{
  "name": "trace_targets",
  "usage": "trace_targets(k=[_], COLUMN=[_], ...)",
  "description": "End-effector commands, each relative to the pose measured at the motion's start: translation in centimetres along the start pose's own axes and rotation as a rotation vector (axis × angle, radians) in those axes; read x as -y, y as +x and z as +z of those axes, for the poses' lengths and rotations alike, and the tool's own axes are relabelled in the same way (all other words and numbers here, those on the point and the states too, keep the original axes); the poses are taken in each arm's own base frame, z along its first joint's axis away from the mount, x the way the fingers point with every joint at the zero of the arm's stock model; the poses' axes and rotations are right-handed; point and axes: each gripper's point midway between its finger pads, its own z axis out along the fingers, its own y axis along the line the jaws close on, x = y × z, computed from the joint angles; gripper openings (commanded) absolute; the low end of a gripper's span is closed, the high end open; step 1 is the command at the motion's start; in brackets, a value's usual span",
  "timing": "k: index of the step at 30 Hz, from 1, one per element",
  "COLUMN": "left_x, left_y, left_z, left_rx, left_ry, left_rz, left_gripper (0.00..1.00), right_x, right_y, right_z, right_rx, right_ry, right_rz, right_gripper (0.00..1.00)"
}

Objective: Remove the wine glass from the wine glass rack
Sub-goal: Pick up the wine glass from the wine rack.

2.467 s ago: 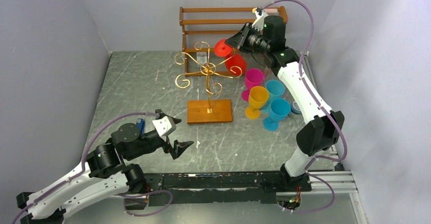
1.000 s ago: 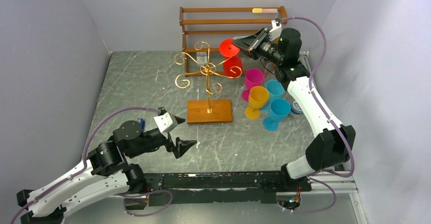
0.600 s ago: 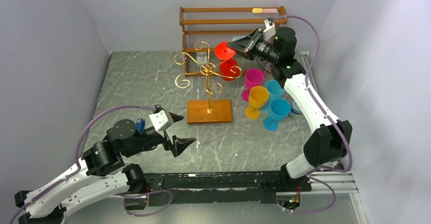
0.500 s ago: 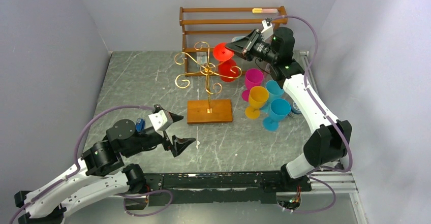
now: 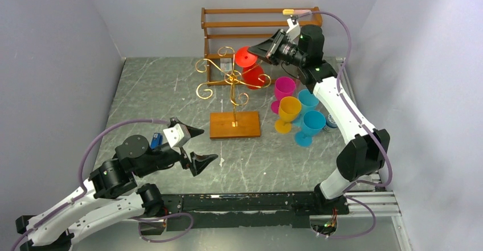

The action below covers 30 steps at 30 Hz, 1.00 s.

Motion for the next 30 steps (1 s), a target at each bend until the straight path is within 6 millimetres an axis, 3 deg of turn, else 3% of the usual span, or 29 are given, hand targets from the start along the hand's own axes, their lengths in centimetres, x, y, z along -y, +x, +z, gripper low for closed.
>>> trace_targets(k=[1, 16, 30], left_x=[-0.4, -0.7, -0.9], left_y=[0.4, 0.3, -0.7], left_z=[-0.1, -0.4, -1.5], left_rx=[-0.002, -0.006, -0.004], left_ry=[-0.021, -0.035, -0.046], left_rz=[0.001, 0.016, 0.032], left_gripper=[0.98, 0.98, 0.98], right_x=[-0.2, 0.4, 0.6], right_y=[0.3, -1.7, -3.2], right_z=[0.8, 2.9, 3.5], right_rx=[-0.012, 0.062, 0.157], right_ry=[0.01, 0.014, 0.0], right_rz=[-0.025, 0.013, 0.072], right_gripper=[0.0, 0.0, 0.0])
